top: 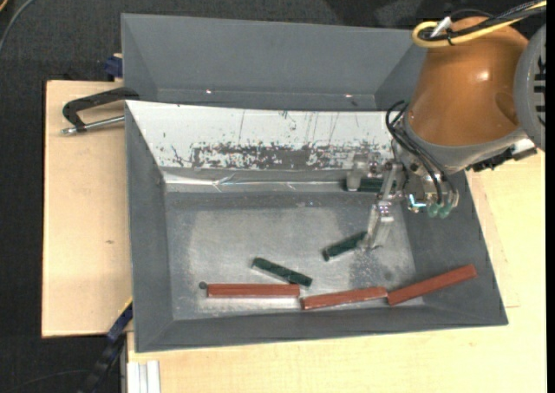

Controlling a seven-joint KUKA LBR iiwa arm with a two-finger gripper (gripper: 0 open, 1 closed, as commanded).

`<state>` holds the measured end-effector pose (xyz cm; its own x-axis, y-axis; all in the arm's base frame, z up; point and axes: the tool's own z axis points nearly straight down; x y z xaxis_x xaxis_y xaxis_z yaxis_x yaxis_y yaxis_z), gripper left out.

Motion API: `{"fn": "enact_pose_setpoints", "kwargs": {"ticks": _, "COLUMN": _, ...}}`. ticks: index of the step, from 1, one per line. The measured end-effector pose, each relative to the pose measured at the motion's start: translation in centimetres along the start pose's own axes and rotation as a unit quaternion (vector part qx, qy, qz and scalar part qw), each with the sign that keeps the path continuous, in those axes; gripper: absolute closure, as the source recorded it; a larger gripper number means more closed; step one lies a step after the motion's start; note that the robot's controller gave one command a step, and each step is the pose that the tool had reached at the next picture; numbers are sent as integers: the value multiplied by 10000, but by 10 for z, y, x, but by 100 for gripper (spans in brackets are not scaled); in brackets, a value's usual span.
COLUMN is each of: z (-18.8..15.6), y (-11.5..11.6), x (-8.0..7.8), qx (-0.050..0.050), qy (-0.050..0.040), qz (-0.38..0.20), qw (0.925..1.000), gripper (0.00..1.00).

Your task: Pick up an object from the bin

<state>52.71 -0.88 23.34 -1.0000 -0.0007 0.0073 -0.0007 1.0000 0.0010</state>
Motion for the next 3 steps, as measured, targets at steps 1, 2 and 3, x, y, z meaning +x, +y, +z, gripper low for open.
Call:
{"fn": "enact_pose_setpoints", "kwargs": {"ticks": 1, "z": 165, "y": -20, "x": 16, "qx": 3, "qy": -12, "qz": -2361, "qw": 9717, "gripper": 0}}
{"fn": "enact_pose_setpoints", "kwargs": {"ticks": 2, "z": 130, "y": -19, "x": -22, "qx": 21, "qy": -94, "qz": -2301, "qw": 9731, "gripper": 0}}
{"fn": "enact_pose_setpoints", "kwargs": {"ticks": 3, "z": 132, "y": -21, "x": -29, "qx": 18, "qy": -69, "qz": -3000, "qw": 9539, "gripper": 0}}
